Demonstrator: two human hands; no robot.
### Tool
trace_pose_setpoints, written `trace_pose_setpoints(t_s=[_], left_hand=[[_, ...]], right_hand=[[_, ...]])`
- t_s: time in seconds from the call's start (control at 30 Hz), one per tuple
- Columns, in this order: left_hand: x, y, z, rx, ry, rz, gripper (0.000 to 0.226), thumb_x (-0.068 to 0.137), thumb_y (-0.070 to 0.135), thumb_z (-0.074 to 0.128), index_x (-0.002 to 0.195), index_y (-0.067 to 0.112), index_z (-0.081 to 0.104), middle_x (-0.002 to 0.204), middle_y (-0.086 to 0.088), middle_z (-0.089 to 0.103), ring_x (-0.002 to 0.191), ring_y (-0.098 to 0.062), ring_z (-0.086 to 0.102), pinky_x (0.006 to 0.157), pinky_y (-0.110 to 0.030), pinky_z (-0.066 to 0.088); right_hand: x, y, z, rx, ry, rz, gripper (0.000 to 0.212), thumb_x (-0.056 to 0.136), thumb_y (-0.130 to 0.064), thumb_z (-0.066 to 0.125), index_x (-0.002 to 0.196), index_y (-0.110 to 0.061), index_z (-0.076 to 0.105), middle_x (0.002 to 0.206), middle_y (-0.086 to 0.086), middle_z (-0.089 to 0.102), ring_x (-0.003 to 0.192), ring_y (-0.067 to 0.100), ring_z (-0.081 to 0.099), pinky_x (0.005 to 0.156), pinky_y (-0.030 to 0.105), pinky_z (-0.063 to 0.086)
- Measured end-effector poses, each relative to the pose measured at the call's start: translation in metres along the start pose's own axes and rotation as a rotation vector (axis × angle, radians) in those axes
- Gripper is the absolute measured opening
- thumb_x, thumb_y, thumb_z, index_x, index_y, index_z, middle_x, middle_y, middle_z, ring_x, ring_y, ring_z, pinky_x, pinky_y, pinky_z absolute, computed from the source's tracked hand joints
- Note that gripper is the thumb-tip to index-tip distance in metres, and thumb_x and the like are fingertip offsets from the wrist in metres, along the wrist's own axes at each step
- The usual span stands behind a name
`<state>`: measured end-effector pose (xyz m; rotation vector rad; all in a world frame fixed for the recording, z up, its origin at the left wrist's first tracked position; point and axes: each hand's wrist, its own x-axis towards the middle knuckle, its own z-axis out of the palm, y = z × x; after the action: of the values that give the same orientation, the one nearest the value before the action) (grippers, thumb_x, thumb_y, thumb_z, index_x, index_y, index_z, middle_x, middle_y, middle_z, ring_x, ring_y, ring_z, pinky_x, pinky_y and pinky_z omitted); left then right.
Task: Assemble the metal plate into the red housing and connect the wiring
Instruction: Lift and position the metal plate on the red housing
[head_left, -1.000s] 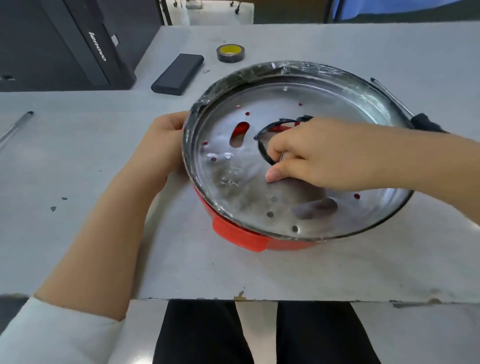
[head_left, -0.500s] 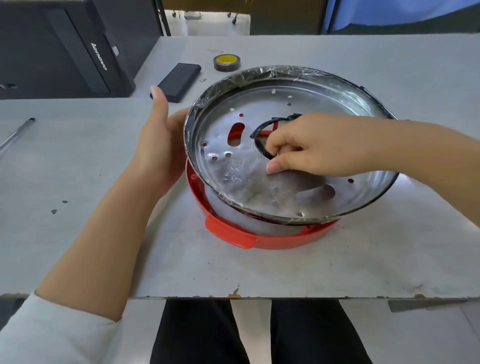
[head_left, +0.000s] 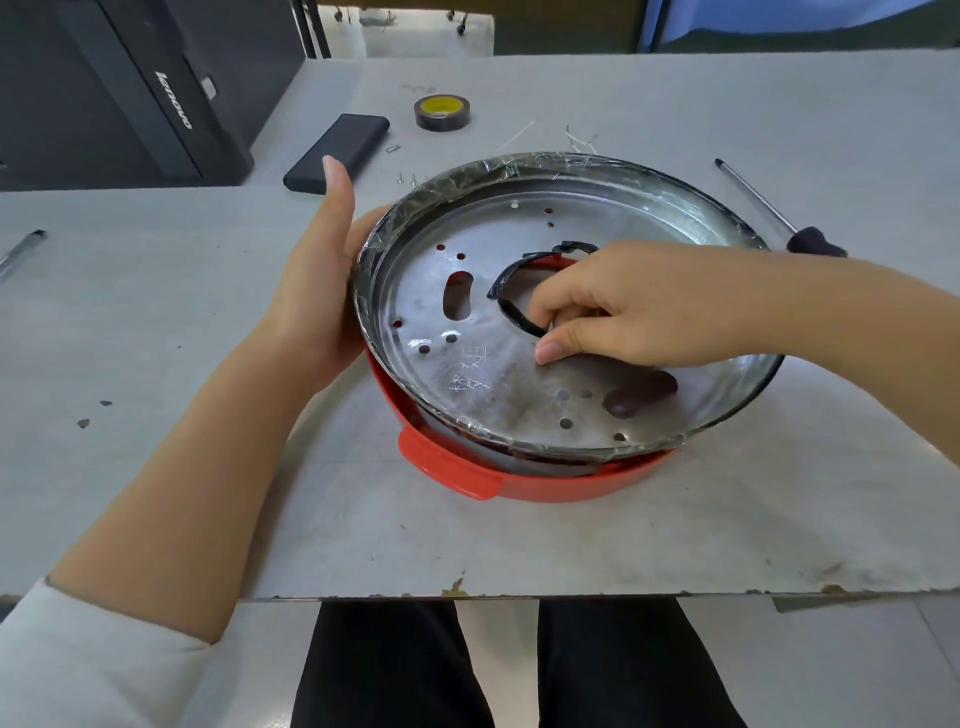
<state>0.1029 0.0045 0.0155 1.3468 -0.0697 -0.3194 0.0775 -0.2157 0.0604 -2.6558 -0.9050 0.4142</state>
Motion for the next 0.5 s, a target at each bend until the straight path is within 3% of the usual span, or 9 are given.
trace_pose_setpoints(t_s=[0.3, 0.5], left_hand=[[0.000, 0.002, -0.001, -0.019, -0.003, -0.033, 0.075, 0.097, 0.068, 0.017, 0.121, 0.017, 0.066, 0.121, -0.007, 0.070, 0.111, -0.026, 0.068, 0.085, -0.039, 0.059], [0.000, 0.001, -0.002, -0.015, -0.035, -0.049, 0.076, 0.095, 0.069, 0.020, 0.129, 0.016, 0.062, 0.128, -0.010, 0.067, 0.117, -0.030, 0.064, 0.094, -0.045, 0.053]], right_hand=[[-0.002, -0.007, 0.005, -0.030, -0.007, 0.000, 0.025, 0.092, -0.042, 0.052, 0.084, -0.019, 0.057, 0.064, -0.007, 0.059, 0.069, 0.006, 0.050, 0.067, 0.019, 0.037], [-0.007, -0.014, 0.010, -0.056, -0.007, 0.018, 0.030, 0.092, -0.047, 0.048, 0.086, -0.019, 0.054, 0.063, -0.011, 0.051, 0.062, 0.004, 0.049, 0.059, 0.021, 0.037]])
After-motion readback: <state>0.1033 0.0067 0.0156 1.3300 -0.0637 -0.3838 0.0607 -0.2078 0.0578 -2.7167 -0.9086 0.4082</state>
